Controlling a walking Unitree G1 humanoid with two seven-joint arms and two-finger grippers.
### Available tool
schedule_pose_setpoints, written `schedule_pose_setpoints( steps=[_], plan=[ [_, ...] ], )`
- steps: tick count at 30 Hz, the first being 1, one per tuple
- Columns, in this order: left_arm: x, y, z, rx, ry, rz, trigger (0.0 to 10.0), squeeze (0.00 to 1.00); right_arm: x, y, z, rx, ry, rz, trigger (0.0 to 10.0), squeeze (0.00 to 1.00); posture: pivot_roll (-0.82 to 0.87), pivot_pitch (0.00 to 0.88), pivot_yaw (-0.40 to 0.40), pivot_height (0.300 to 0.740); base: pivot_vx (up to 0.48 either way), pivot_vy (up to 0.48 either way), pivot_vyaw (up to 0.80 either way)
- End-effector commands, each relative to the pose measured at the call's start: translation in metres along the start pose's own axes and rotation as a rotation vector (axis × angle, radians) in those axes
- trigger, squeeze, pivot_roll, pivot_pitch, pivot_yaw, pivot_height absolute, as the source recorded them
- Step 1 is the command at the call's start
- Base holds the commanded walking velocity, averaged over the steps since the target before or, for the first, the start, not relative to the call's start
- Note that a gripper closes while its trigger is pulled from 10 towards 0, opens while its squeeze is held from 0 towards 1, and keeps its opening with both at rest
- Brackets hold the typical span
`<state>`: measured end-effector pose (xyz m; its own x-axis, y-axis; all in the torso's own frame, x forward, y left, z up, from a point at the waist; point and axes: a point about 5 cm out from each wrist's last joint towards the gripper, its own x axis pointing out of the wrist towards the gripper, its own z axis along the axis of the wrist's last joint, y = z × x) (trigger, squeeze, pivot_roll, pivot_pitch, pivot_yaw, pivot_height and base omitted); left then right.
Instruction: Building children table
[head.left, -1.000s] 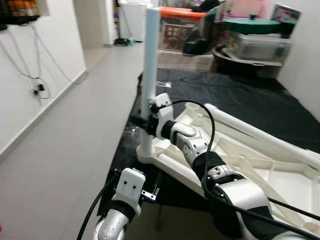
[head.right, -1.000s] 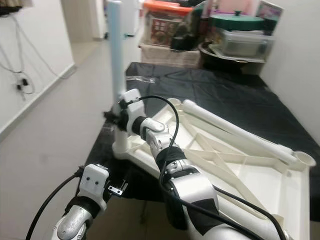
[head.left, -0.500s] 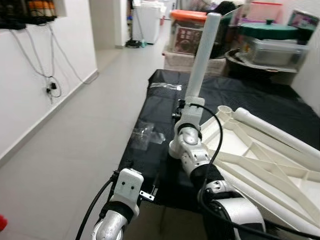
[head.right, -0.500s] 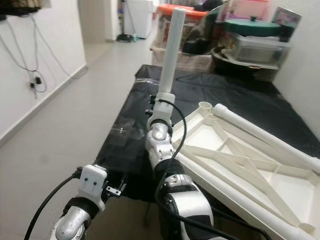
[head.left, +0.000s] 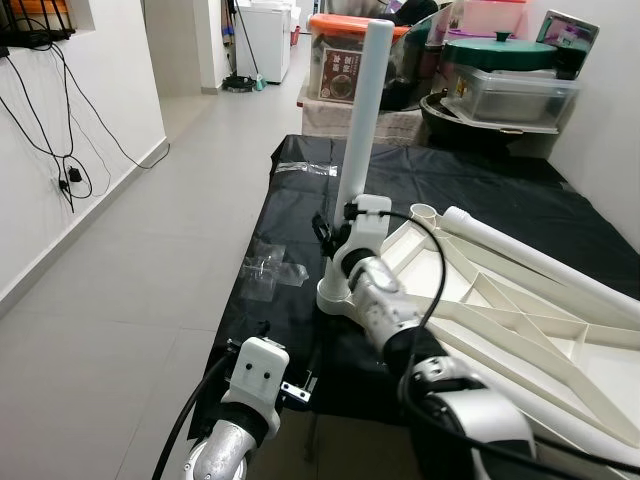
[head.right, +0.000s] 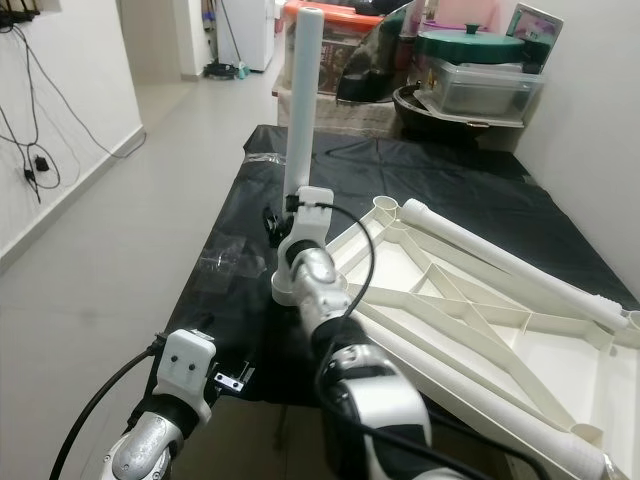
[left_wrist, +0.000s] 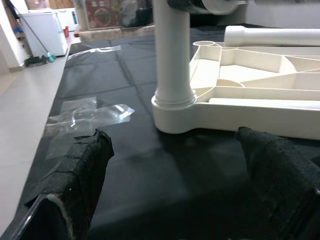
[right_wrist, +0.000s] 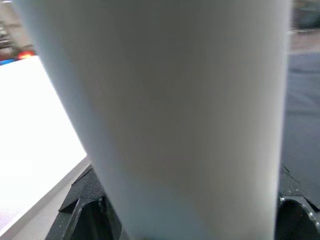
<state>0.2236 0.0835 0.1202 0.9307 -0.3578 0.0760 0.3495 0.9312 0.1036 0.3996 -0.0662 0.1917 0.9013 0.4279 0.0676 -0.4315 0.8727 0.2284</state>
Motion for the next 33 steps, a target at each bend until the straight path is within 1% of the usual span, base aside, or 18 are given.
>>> schedule_pose_setpoints(
  steps=[1,3,5,7,10,13,14,15,17,21,23,24,26,27,28,31,32,33],
  plan=[
    [0.001,-0.001,-0.001,-0.001,0.008,-0.007,10.0,0.0,0.001,0.01,-0.005,0.015,0.057,0.118,10.0,0.0,0.06,0.0,-0.1,0.74,0.0,0.0,0.0],
    [0.001,-0.002,-0.001,-0.001,0.006,-0.009,10.0,0.0,-0.002,0.018,-0.002,-0.015,0.137,0.411,10.0,0.0,0.06,0.0,-0.101,0.74,0.0,0.0,0.0],
    [0.001,-0.002,-0.001,-0.001,0.006,-0.009,10.0,0.0,-0.002,0.018,-0.002,-0.015,0.137,0.411,10.0,0.0,0.06,0.0,-0.101,0.74,0.0,0.0,0.0],
    [0.001,-0.002,0.0,0.001,0.004,-0.011,10.0,0.0,-0.007,0.029,-0.002,-0.061,0.178,0.648,10.0,0.0,0.07,0.0,-0.1,0.74,0.0,0.0,0.0],
    [0.001,-0.002,0.0,0.003,0.004,-0.011,10.0,0.0,-0.011,0.037,-0.004,-0.095,0.218,0.803,10.0,0.0,0.07,0.0,-0.105,0.74,0.0,0.0,0.0],
    [0.001,-0.002,0.0,0.003,0.004,-0.01,10.0,0.0,-0.012,0.04,-0.006,-0.112,0.233,0.844,10.0,0.0,0.07,0.0,-0.105,0.74,0.0,0.0,0.0],
    [0.001,-0.002,0.0,0.003,0.004,-0.009,10.0,0.0,-0.011,0.042,-0.006,-0.12,0.243,0.853,4.2,0.0,0.07,0.0,-0.104,0.74,0.0,0.0,0.0],
    [0.001,-0.002,0.0,0.003,0.004,-0.008,10.0,0.0,-0.009,0.044,-0.006,-0.151,0.232,0.835,0.0,0.0,0.07,0.0,-0.106,0.74,0.0,0.0,0.0],
    [0.001,-0.002,0.0,0.003,0.004,-0.008,10.0,0.0,-0.009,0.044,-0.006,-0.151,0.232,0.835,0.0,0.0,0.07,0.0,-0.106,0.74,0.0,0.0,0.0],
    [0.001,-0.001,0.0,0.003,0.004,-0.006,10.0,0.0,0.003,0.031,-0.005,-0.179,0.177,0.472,0.0,0.0,0.07,0.0,-0.103,0.74,0.0,0.0,0.0],
    [0.001,-0.001,0.0,0.002,0.004,-0.006,10.0,0.0,0.004,0.029,-0.004,-0.183,0.166,0.423,0.0,0.0,0.07,0.0,-0.101,0.74,0.0,0.0,0.0],
    [0.001,-0.001,0.0,0.002,0.004,-0.007,10.0,0.0,0.005,0.019,-0.003,-0.176,0.15,0.294,0.0,0.0,0.07,0.0,-0.103,0.74,0.0,0.0,0.0],
    [0.001,-0.001,0.0,0.002,0.004,-0.007,10.0,0.0,0.005,0.019,-0.003,-0.176,0.15,0.294,0.0,0.0,0.07,0.0,-0.103,0.74,0.0,0.0,0.0],
    [0.001,-0.001,0.0,0.001,0.004,-0.007,10.0,0.0,0.005,0.009,-0.003,-0.172,0.133,0.138,0.0,0.0,0.07,0.0,-0.101,0.74,0.0,0.0,0.0],
    [0.001,0.0,0.0,0.001,0.005,-0.008,10.0,0.0,0.001,-0.012,-0.002,-0.163,0.102,-0.13,0.0,0.0,0.06,0.0,-0.096,0.74,0.0,0.0,0.0],
    [0.001,0.0,0.0,0.001,0.005,-0.008,10.0,0.0,0.001,-0.012,-0.002,-0.163,0.102,-0.13,0.0,0.0,0.06,0.0,-0.096,0.74,0.0,0.0,0.0],
    [0.001,0.0,0.0,0.001,0.005,-0.008,10.0,0.0,-0.006,-0.029,-0.003,-0.139,0.069,-0.361,0.0,0.0,0.06,0.0,-0.095,0.74,0.0,0.0,0.0],
    [0.001,0.0,0.0,0.001,0.005,-0.008,10.0,0.0,-0.006,-0.029,-0.003,-0.139,0.069,-0.361,0.0,0.0,0.06,0.0,-0.095,0.74,0.0,0.0,0.0]
  ],
)
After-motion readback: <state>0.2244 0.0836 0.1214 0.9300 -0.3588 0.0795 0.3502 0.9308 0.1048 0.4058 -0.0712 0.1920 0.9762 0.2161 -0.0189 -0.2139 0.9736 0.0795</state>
